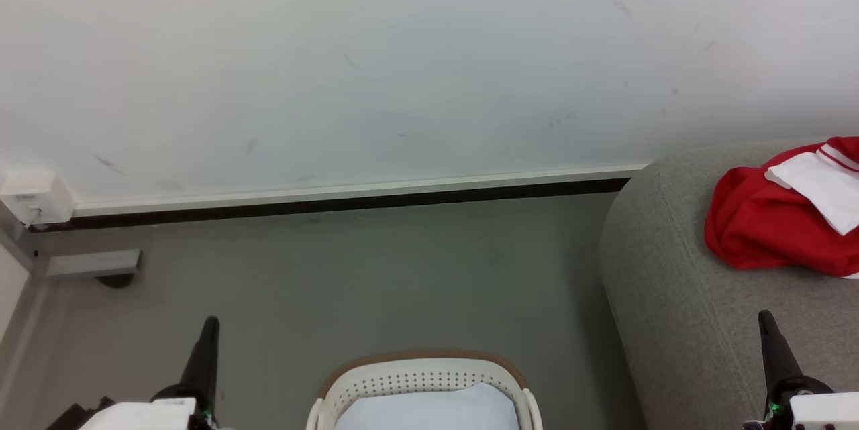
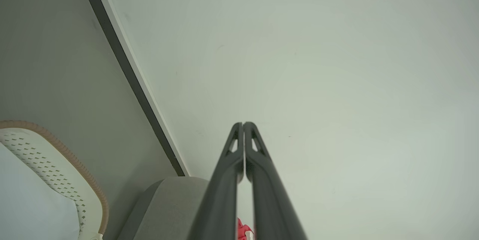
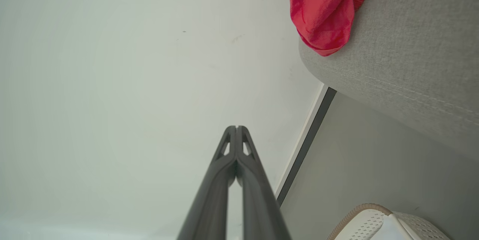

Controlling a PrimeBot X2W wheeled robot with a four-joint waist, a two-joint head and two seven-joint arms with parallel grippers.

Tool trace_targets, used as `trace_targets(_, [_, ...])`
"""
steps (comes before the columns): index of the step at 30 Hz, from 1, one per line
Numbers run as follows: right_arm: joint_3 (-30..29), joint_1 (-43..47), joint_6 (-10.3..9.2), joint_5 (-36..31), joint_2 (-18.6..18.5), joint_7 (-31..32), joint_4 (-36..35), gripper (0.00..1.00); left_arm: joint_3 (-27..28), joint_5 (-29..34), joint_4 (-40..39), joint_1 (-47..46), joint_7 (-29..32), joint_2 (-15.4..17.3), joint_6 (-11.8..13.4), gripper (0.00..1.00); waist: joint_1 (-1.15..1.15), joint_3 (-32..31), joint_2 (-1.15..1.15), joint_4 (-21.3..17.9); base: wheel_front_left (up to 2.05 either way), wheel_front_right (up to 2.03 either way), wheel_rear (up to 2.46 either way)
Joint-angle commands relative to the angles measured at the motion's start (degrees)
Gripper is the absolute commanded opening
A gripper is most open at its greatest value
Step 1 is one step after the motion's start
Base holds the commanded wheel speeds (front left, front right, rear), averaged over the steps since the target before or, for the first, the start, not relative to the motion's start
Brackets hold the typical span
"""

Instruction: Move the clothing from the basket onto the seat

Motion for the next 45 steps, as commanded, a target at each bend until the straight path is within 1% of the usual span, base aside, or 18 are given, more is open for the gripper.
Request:
trace_targets(1, [-0.26,-0.66,-0.11,1.52,-0.58,0.39,-0.47,0.00,0.21,-1.34,-0.34,-0.58,0.47,0.34,-0.34,0.00,0.00,0.02,-0.01,0.01,0.00,0.00,0.00])
trace_targets(21, [-0.73,-0.99,-0.13,10.22,-0.60,2.54,-1.51,0.00,0.34,-9.52,-1.01,-1.27,2.57,0.33,-0.54,0.00,0.00,0.30,-0.01,0.16,0.00,0.00,0.00])
trace_targets(45, [-0.70,-0.96,-0.13,9.93,-0.59,2.50,-1.46,0.00,0.32,-9.29,-0.99,-1.22,2.54,0.32,-0.49,0.00,0.00,0.30,-0.01,0.16,0.00,0.00,0.00])
